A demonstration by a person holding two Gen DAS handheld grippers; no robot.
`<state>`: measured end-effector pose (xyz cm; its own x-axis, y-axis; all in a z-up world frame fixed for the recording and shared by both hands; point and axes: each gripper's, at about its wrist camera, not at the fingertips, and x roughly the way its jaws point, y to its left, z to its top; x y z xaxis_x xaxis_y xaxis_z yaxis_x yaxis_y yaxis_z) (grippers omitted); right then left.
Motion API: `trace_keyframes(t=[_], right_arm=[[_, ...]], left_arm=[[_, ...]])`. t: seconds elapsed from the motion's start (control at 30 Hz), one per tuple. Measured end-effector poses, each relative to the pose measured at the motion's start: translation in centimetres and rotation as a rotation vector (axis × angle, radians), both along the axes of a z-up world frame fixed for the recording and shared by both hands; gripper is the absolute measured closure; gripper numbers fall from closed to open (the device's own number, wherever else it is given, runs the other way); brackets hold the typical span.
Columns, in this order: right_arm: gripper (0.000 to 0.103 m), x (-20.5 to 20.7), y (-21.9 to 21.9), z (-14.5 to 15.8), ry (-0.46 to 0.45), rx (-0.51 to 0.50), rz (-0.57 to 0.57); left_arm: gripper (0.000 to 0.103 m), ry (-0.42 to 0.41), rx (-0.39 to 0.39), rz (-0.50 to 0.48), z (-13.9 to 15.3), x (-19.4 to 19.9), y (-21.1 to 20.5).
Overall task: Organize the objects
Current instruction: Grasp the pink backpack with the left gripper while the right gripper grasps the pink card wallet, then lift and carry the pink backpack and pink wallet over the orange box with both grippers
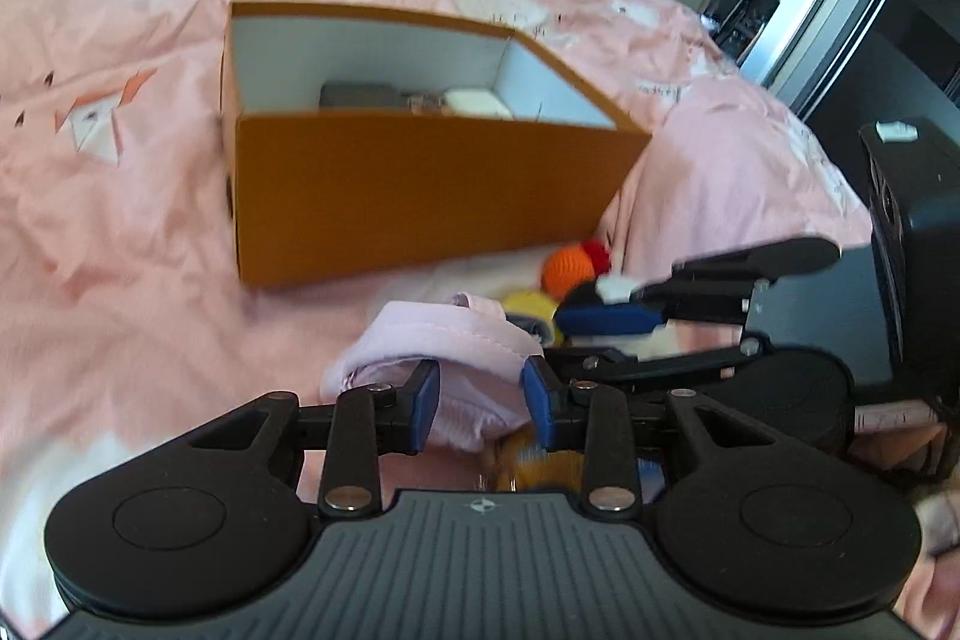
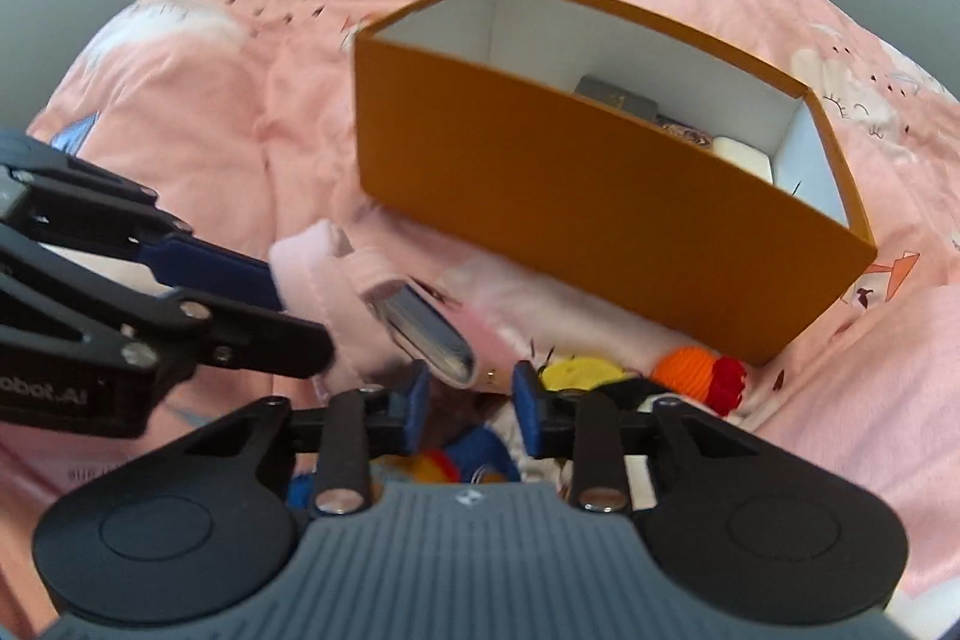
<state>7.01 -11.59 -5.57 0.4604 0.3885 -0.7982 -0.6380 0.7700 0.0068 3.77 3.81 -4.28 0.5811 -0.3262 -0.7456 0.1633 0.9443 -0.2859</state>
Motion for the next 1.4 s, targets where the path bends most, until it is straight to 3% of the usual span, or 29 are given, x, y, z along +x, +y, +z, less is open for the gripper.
trace_keyframes(t=[0.17,0.3,0.47,0.67,0.87,1.0,1.17,1.4], right_arm=[[0.094,1.8,-0.1,0.0,-0.018,0.028,-0.055],[0.096,3.1,-0.6,0.0,-0.003,0.059,-0.113],[0.091,3.7,-1.1,-0.4,0.016,0.087,-0.128],[0.091,4.1,-1.2,-0.7,0.025,0.104,-0.127],[0.090,4.7,-0.6,-0.9,0.017,0.110,-0.110],[0.071,4.9,-0.3,-1.2,0.017,0.100,-0.093],[0.067,5.3,0.1,-2.0,0.035,0.086,-0.056],[0.066,6.3,0.4,-2.8,0.045,0.065,-0.017]], left_arm=[[0.064,-0.045,0.038,0.022,0.2,2.2,-0.5],[0.061,-0.071,0.059,0.037,-0.2,3.6,-0.8],[0.055,-0.078,0.084,0.092,-0.9,4.6,-0.8],[0.047,-0.091,0.103,0.073,-0.4,3.8,-0.5],[0.044,-0.112,0.179,0.024,0.1,2.7,0.3],[0.039,-0.094,0.255,-0.003,-0.3,2.5,1.4],[0.039,-0.059,0.338,-0.060,-2.2,3.6,2.1],[0.040,-0.117,0.447,-0.196,-3.6,4.6,0.7]])
